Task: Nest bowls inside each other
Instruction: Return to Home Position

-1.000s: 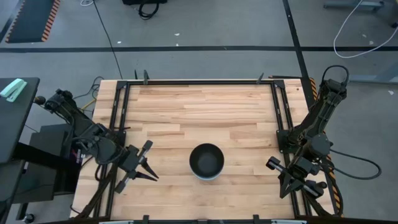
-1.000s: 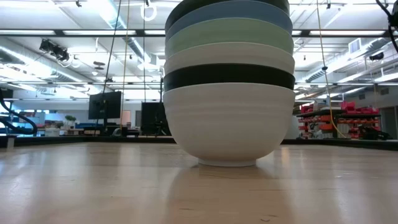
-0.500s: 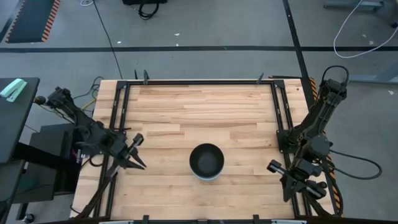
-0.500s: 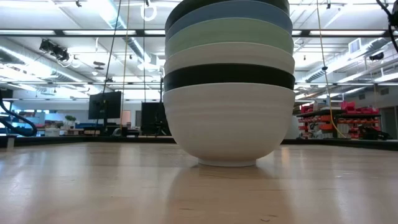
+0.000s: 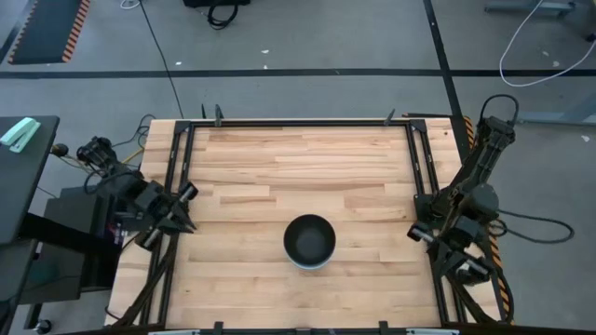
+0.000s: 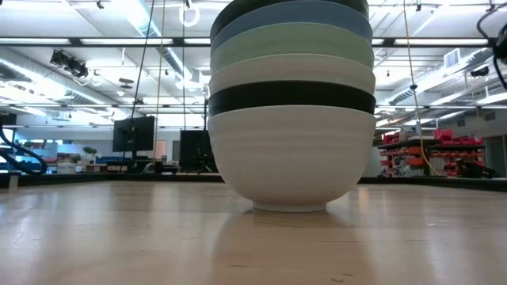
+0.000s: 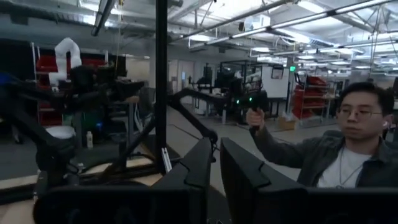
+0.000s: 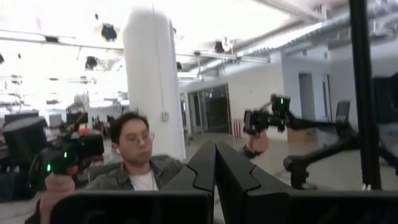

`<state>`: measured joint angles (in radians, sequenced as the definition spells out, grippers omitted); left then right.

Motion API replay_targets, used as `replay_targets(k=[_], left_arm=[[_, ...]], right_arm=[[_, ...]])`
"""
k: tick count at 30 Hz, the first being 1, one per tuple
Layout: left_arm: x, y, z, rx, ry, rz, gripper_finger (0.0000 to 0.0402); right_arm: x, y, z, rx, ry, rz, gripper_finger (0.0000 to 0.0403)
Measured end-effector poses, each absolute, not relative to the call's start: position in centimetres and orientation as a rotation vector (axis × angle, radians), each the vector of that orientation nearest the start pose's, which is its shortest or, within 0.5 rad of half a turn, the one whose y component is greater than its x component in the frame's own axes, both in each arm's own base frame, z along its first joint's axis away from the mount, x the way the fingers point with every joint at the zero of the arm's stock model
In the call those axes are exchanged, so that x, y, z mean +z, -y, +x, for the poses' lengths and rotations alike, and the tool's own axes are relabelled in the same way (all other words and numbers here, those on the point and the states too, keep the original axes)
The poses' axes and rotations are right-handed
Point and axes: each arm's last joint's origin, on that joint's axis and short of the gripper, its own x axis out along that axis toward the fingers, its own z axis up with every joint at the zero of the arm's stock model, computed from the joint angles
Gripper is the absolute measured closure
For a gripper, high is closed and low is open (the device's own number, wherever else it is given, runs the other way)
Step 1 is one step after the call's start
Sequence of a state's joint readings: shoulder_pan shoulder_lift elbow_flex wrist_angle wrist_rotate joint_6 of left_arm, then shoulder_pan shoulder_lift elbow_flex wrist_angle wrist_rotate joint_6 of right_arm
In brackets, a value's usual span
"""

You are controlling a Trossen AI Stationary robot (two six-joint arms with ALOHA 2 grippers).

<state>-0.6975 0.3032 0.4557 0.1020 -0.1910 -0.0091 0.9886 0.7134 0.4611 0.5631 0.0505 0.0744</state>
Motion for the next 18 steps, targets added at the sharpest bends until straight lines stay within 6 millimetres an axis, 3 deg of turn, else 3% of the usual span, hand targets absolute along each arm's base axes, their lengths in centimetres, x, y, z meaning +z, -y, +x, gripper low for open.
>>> replay_targets(k=[18], left_arm=[[30.1, 3.9, 6.0, -0.373, 0.272, -0.08, 0.0357]], right_arm=[[28.4, -8.9, 6.0, 0.926, 0.432, 0.286, 0.0385]])
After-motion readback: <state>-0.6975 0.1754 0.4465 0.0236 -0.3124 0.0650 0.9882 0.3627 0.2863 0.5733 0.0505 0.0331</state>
